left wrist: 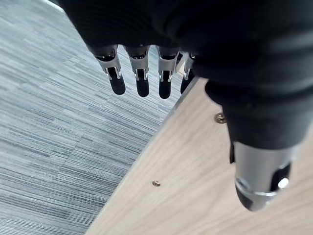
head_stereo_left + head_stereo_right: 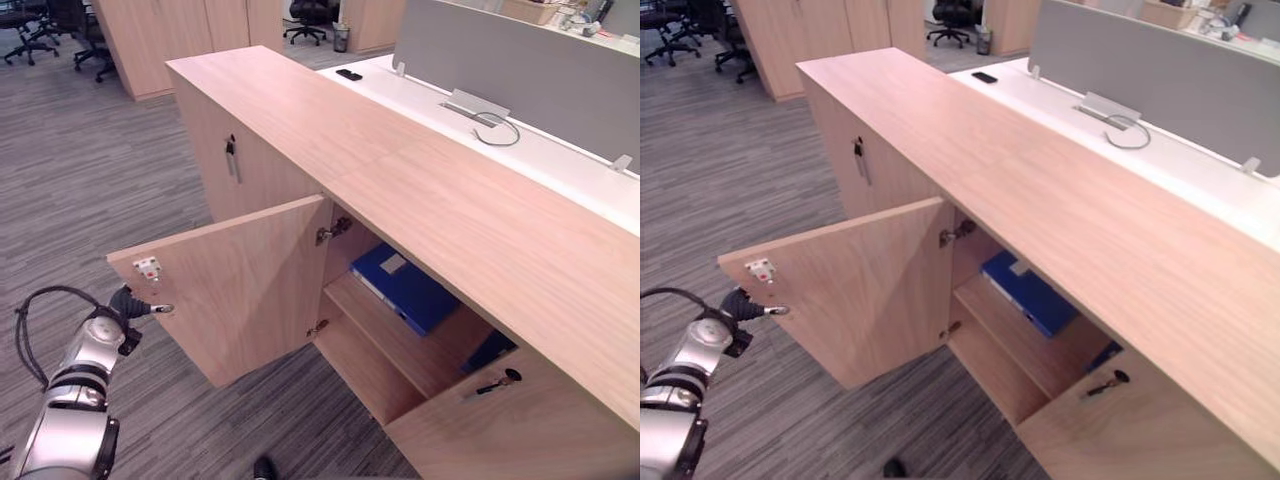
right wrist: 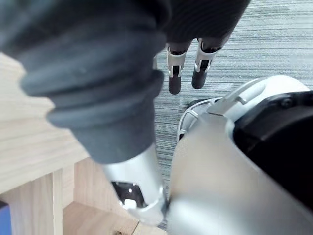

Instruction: Walk over to the cabinet, pick up the folder, carry it to the office cabinet, place the folder inside the office cabinet, then close the office cabinet door

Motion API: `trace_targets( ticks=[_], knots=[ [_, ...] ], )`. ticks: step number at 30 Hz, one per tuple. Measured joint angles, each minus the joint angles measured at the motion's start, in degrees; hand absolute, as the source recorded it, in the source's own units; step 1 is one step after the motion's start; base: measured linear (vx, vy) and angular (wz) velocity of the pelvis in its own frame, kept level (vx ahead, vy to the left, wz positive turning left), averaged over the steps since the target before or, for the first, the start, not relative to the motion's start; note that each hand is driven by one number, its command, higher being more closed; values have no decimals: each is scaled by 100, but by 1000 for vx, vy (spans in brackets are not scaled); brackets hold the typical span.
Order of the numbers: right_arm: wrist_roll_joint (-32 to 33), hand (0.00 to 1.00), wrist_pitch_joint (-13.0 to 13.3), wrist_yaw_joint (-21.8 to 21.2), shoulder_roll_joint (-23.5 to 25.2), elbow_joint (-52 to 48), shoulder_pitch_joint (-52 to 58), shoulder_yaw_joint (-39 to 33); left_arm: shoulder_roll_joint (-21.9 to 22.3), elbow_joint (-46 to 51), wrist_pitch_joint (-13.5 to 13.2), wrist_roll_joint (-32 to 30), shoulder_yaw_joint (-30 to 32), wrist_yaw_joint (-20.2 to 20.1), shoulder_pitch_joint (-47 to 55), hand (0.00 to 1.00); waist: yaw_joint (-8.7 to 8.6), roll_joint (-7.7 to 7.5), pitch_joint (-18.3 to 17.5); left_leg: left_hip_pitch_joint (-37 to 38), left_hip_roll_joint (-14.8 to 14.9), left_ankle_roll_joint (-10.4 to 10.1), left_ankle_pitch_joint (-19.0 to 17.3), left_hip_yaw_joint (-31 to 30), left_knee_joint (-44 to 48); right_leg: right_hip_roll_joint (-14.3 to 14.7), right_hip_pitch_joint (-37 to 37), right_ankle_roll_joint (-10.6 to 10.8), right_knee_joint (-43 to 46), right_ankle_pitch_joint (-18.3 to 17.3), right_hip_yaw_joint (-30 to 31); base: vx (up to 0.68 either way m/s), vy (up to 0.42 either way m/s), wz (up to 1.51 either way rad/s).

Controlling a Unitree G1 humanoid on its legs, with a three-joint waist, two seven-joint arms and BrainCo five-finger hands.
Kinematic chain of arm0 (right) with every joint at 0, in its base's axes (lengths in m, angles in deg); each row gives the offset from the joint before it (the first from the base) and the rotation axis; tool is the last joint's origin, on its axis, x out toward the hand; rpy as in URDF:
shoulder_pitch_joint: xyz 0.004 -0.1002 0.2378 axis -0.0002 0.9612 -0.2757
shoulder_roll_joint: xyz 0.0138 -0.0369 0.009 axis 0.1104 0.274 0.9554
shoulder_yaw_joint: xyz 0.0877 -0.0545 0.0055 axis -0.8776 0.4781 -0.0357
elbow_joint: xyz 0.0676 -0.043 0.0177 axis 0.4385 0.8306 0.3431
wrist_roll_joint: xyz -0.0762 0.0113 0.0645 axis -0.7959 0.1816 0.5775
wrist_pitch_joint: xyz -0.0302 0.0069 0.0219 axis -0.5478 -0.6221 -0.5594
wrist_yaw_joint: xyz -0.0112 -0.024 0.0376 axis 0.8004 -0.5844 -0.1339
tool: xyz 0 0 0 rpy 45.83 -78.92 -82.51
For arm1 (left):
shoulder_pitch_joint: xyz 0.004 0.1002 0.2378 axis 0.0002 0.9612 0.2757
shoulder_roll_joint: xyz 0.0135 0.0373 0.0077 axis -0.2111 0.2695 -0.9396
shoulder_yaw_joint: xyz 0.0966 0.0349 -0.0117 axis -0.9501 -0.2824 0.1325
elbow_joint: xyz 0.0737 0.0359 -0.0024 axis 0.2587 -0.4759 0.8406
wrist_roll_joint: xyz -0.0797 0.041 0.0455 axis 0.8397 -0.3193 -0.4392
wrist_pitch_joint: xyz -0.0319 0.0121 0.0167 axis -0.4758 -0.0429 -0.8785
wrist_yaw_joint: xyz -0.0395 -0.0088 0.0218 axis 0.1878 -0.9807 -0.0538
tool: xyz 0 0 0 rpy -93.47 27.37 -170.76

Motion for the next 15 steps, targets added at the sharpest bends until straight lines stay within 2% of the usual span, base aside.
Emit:
trace_targets(
  ticks=[4,11,15],
  knots=[
    [-7,0,-2,-5,-20,-56,2,61,-9,-4,52,-365,-303,105,-313,0,12,-135,165,3,-75,97,-67,125,0,-138,-22,1,49,2,-22,-40,36,4],
    [-52,0,9,2,-50,-126,-12,353,5,222,88,-958,-772,207,-411,0,41,-175,270,-21,-272,208,-145,257,0,-375,-68,122,130,91,-14,-3,48,1],
    [-100,0,20,11,-39,-163,-15,396,-12,1366,210,-1047,-943,352,94,0,145,-193,292,-31,-385,208,-172,203,3,-476,-59,171,171,125,-48,43,40,12]
  ],
)
